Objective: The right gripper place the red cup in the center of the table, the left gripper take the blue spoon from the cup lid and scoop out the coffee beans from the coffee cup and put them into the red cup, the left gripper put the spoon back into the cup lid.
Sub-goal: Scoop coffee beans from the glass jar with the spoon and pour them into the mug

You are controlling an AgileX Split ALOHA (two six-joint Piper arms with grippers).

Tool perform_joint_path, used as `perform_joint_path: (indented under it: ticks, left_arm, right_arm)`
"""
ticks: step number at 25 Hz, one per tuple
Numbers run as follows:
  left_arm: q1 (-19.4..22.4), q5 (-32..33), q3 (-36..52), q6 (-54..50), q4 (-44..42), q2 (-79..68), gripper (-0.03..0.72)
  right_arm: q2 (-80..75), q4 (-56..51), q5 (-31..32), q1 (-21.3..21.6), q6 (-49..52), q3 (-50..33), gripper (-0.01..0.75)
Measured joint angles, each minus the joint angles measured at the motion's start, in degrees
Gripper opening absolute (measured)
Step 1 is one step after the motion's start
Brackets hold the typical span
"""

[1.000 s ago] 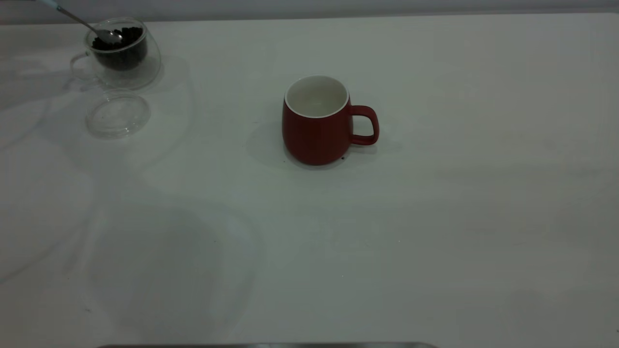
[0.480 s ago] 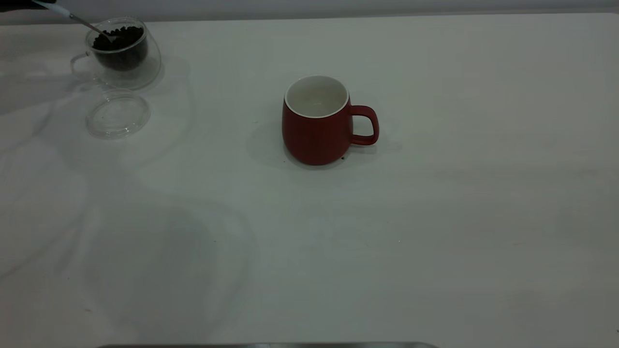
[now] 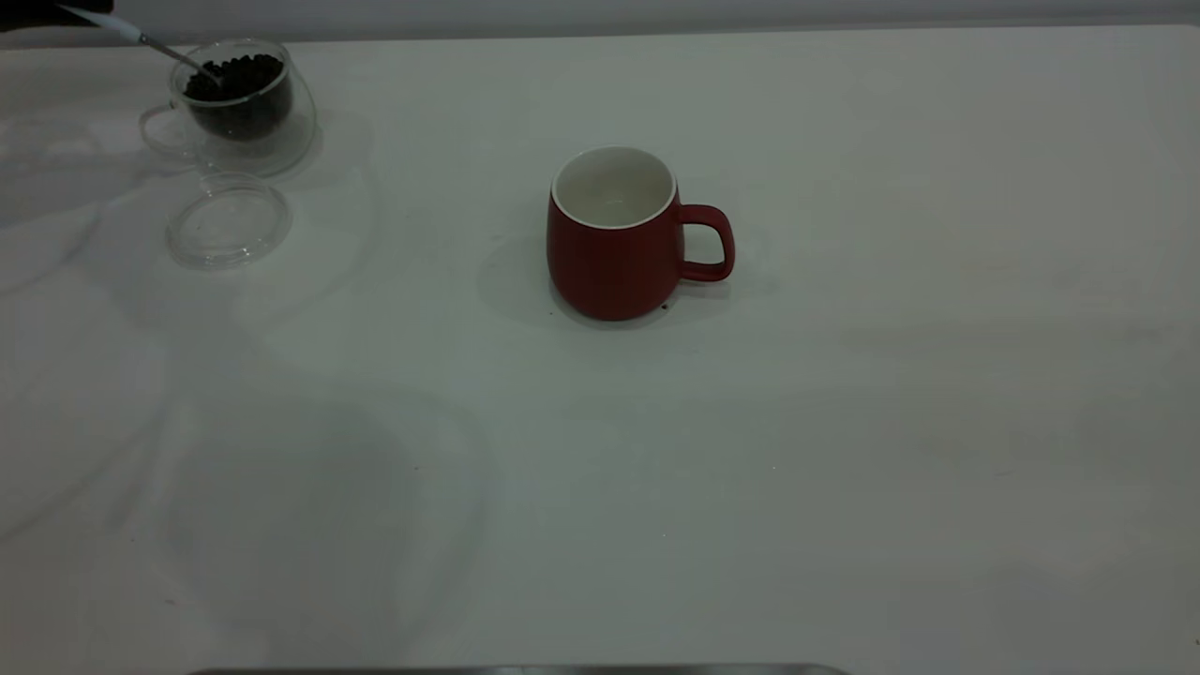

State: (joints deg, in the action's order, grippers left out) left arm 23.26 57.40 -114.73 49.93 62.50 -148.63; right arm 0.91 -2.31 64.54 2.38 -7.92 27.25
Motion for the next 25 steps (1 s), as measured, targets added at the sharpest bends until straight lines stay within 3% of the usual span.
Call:
perform_joint_path:
  ticks: [13,25]
  left_arm:
    - [0.2,-4.5,0.0,-7.8,-2.9,0.0,0.118]
    - [2.5,-2.7,0.0,-9.4,1.9,-0.1,0.118]
  right_arm:
    - [0.0,0.0,0.0,0.0,0.0,0.0,0.588]
    - [0.0,0.0,0.0,0.0,0.0,0.0,0.588]
